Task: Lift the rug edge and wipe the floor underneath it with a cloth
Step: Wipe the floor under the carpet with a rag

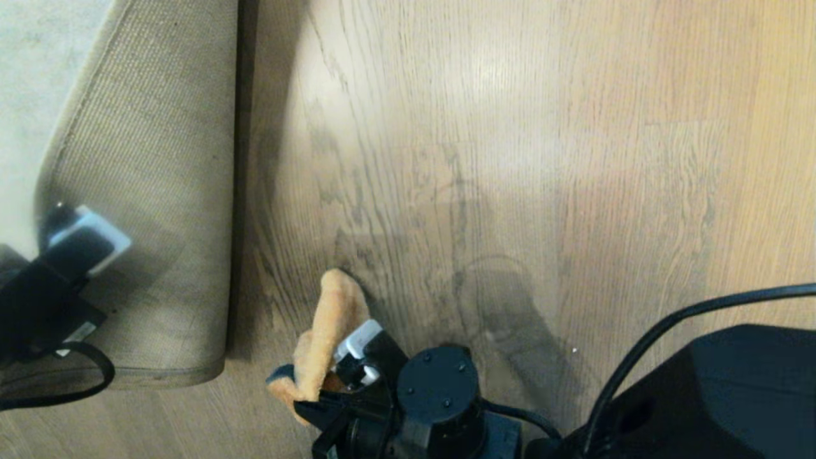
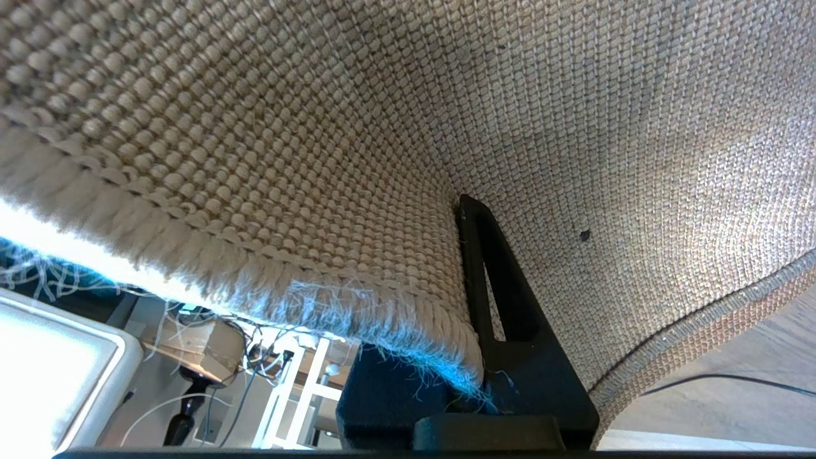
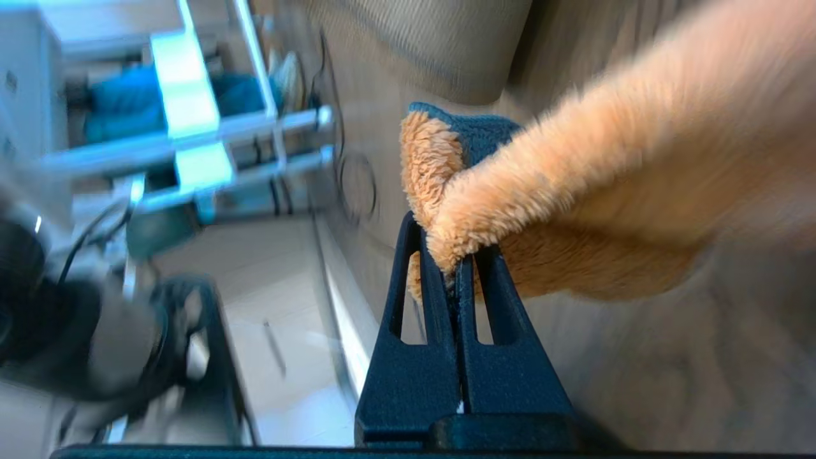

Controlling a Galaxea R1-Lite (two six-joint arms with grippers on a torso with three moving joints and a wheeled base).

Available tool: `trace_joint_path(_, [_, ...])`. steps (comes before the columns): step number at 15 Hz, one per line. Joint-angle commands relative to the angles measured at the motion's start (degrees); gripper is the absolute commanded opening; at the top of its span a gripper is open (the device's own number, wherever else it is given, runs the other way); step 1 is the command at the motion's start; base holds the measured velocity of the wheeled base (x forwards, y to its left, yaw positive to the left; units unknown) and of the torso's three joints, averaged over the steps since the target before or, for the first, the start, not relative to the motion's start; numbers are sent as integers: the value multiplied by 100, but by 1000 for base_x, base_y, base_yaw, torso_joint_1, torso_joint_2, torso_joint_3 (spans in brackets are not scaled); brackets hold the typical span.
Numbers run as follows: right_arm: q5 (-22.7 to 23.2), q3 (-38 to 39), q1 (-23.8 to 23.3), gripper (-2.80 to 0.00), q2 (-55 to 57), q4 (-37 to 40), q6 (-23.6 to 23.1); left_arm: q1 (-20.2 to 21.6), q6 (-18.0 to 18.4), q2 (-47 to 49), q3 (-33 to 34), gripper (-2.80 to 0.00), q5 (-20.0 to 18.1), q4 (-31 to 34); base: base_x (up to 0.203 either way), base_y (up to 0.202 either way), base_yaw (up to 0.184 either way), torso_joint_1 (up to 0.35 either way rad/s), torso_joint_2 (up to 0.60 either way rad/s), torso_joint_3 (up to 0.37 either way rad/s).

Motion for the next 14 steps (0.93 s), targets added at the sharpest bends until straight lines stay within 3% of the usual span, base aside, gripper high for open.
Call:
trace_joint_path(1, [-289,-446,82,-280,633,-187,112,2,28,15,1,-280,13,-4,0,0,0,0,0,0])
trace_joint_path(8, [-1137,-1596,156,-280,1640,-289,334,3,19,-2,116,-280,22,-13,0,0,0,0,0,0])
trace_joint_path(14, [-1220,-1602,-346,-280,1812,-440,300,2,28,-36,186,-280,66,-13,0,0,0,0,0,0])
